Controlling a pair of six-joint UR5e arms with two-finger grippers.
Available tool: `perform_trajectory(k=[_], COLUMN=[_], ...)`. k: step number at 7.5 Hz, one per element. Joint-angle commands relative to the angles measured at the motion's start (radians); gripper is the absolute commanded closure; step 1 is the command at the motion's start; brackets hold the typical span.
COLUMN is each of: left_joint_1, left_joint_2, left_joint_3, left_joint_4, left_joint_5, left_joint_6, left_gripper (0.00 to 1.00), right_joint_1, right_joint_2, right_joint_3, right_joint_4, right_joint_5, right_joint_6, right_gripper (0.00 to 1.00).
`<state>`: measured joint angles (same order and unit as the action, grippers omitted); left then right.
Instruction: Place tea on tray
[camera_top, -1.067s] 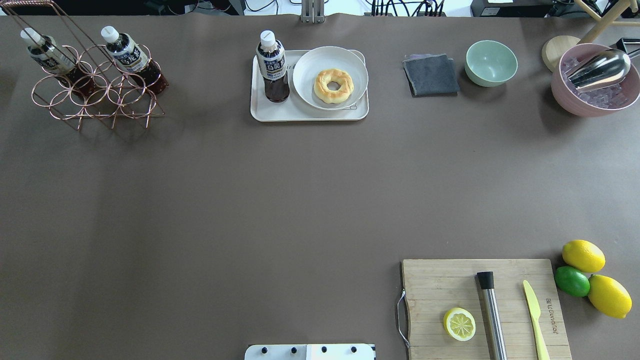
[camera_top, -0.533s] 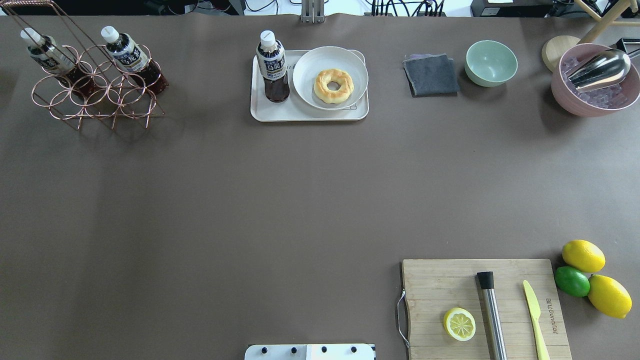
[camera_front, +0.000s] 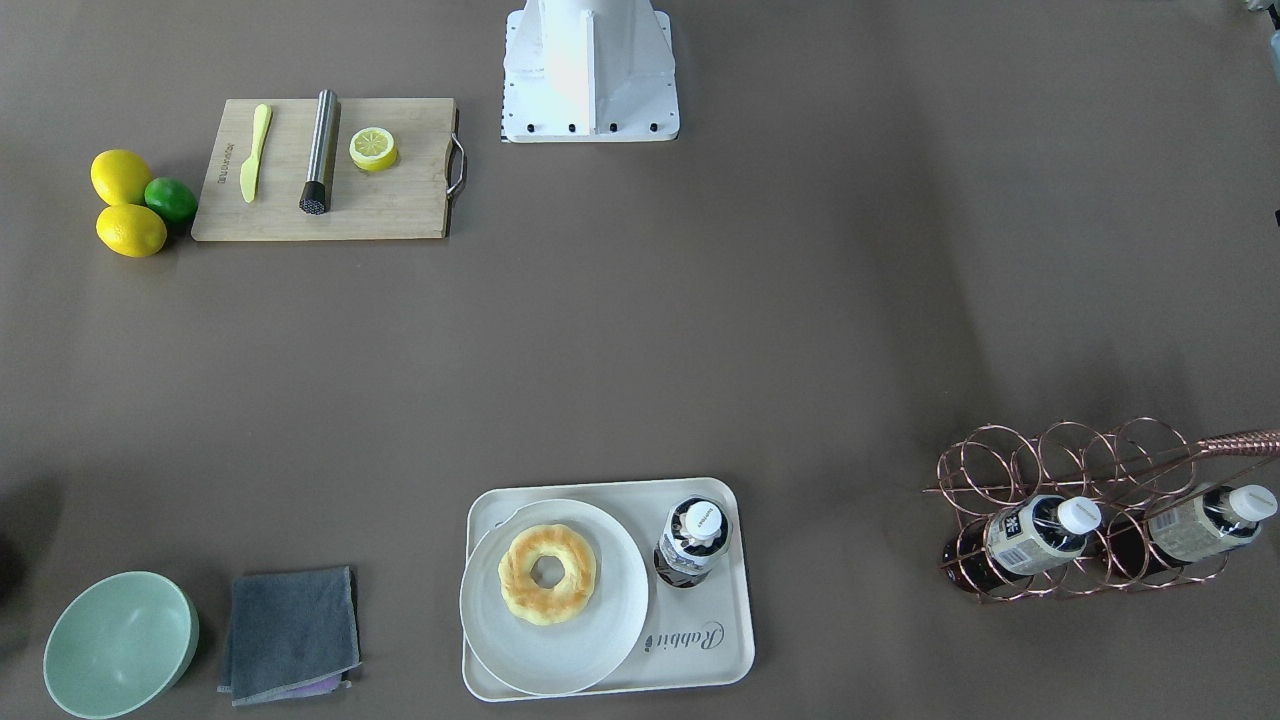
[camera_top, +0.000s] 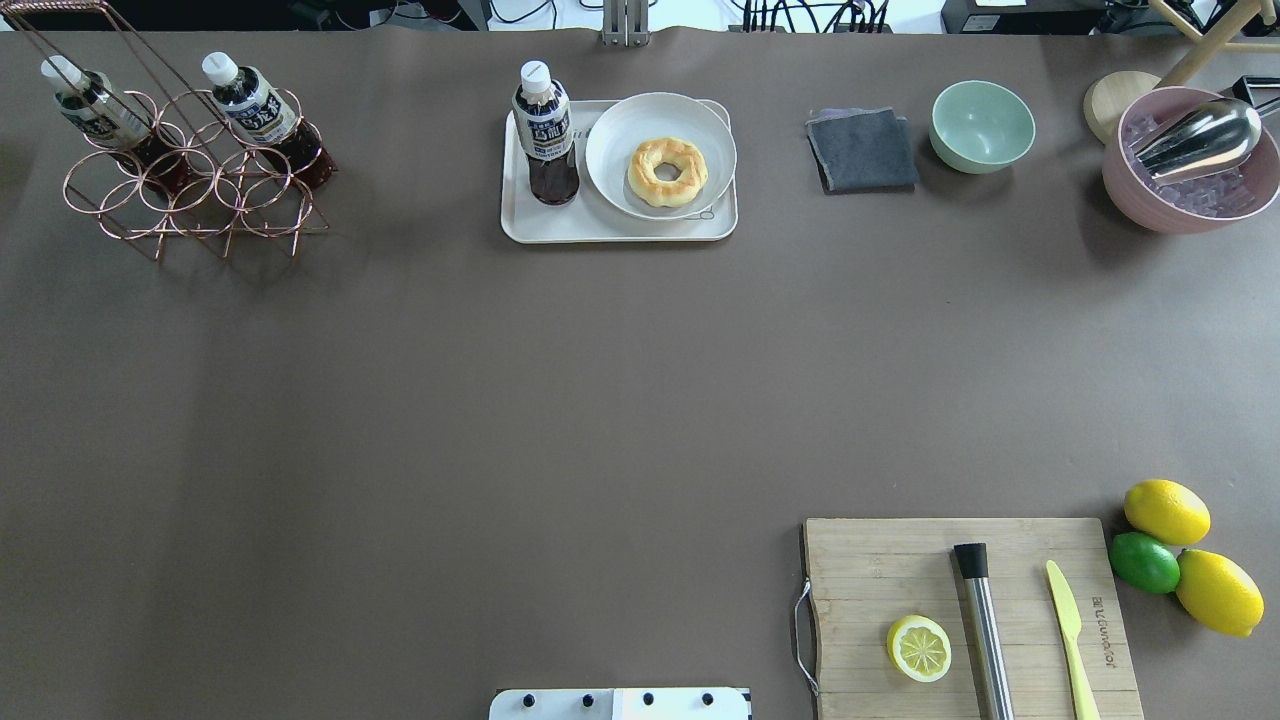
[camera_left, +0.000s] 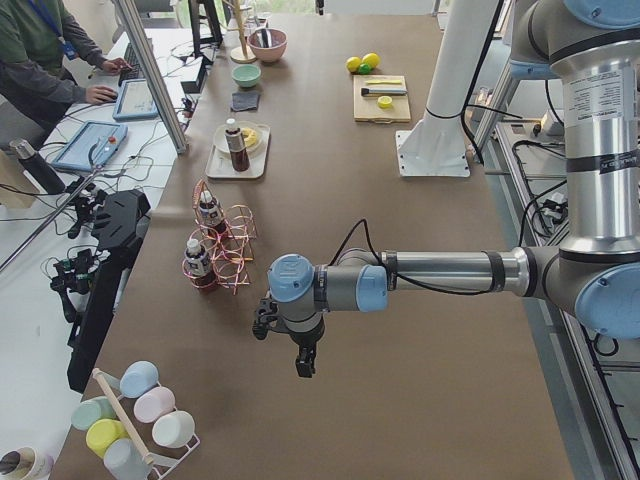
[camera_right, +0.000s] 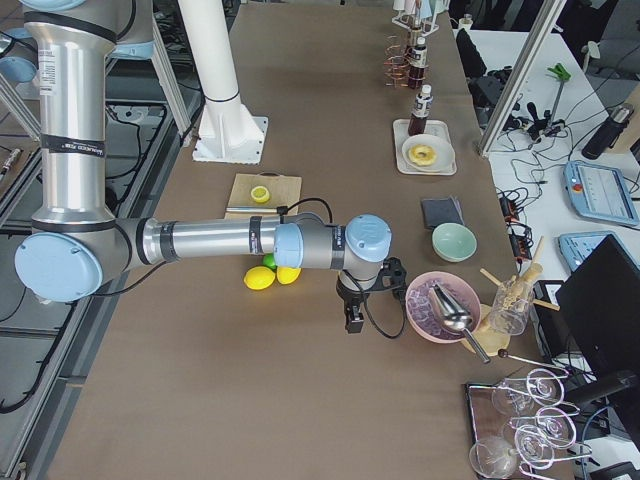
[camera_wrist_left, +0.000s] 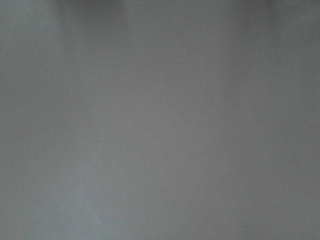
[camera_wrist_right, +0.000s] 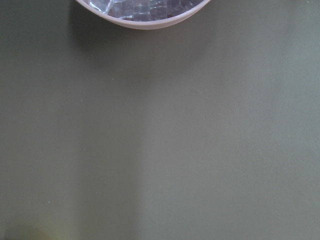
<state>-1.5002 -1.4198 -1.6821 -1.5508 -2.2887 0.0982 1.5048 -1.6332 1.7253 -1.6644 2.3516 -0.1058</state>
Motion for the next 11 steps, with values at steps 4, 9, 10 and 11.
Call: perform_trajectory(k=[4, 9, 10, 11], left_joint_1=[0.000, 0.000, 0.000, 0.000], left_joint_2=[0.001, -0.001, 0.001, 0.001], left_joint_3=[0.001, -0.001, -0.002, -0.002], left_joint_4=[0.003, 0.005, 0.003, 0.001], left_joint_5=[0.000, -0.002, -0.003, -0.002], left_joint_6=[0.000, 0.000, 0.000, 0.000], left_gripper=[0.02, 0.02, 0.02, 0.02], right_joint_1=[-0.002, -0.006, -0.006, -0.006], right_joint_2=[0.003, 0.003, 0.007, 0.007], right_joint_3=[0.002, 0.002, -0.001, -0.003], right_joint_4=[0.000, 0.000, 0.000, 0.000], right_joint_5=[0.002, 0.000, -0.005, -0.049], right_joint_6=[0.000, 0.000, 0.000, 0.000], right_gripper=[0.00, 0.00, 0.00, 0.00])
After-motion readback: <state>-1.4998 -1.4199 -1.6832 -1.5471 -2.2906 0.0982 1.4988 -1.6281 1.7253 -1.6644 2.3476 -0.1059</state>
